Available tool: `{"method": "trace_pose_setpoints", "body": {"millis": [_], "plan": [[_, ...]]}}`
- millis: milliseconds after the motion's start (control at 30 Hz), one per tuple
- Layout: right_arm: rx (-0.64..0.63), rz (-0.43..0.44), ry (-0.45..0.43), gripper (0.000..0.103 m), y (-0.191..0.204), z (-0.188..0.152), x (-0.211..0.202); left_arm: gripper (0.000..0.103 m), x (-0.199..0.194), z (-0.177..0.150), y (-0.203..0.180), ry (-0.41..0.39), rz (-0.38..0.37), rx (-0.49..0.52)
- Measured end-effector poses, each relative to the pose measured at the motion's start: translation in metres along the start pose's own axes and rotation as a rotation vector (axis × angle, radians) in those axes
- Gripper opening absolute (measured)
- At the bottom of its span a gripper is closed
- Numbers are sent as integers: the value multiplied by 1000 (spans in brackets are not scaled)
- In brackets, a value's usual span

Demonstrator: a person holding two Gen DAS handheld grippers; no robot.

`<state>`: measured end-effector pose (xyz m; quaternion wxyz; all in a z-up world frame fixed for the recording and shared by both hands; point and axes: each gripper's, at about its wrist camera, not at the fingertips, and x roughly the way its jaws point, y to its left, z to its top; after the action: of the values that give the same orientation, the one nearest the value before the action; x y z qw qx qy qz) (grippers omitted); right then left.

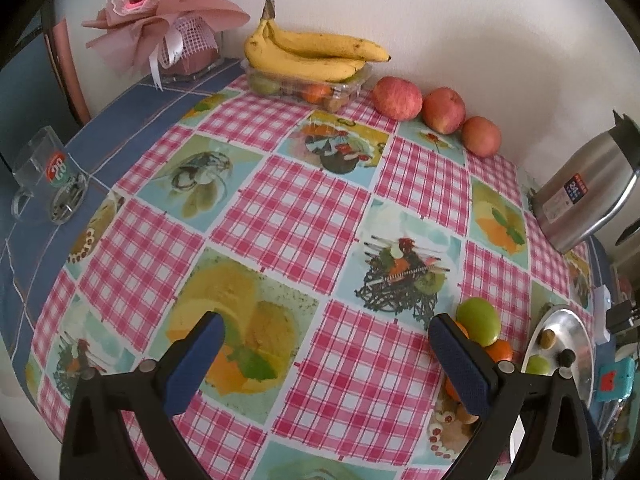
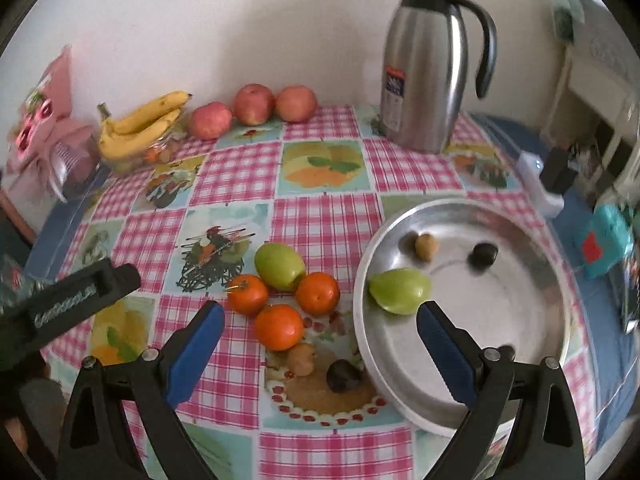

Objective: Organize fruits
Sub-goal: 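Lower both open tools toward the oranges in the cluster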

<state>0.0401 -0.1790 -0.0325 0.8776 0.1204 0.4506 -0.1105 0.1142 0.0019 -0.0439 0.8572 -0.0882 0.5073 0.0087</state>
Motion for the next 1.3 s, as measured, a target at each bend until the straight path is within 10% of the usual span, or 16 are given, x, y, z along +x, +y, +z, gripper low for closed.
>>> {"method": "trace_pose_setpoints", "body": {"millis": [367,567,1300], "plan": [[136,-2,99,96,-9,18,29,103,1,8,-1,-72,-129,-5],[162,70,121,78,-13,23,46,103,13,15,1,-64,-162,-51],[146,158,131,53,-38,28,52,92,60,14,-56,129,-233,80]]}}
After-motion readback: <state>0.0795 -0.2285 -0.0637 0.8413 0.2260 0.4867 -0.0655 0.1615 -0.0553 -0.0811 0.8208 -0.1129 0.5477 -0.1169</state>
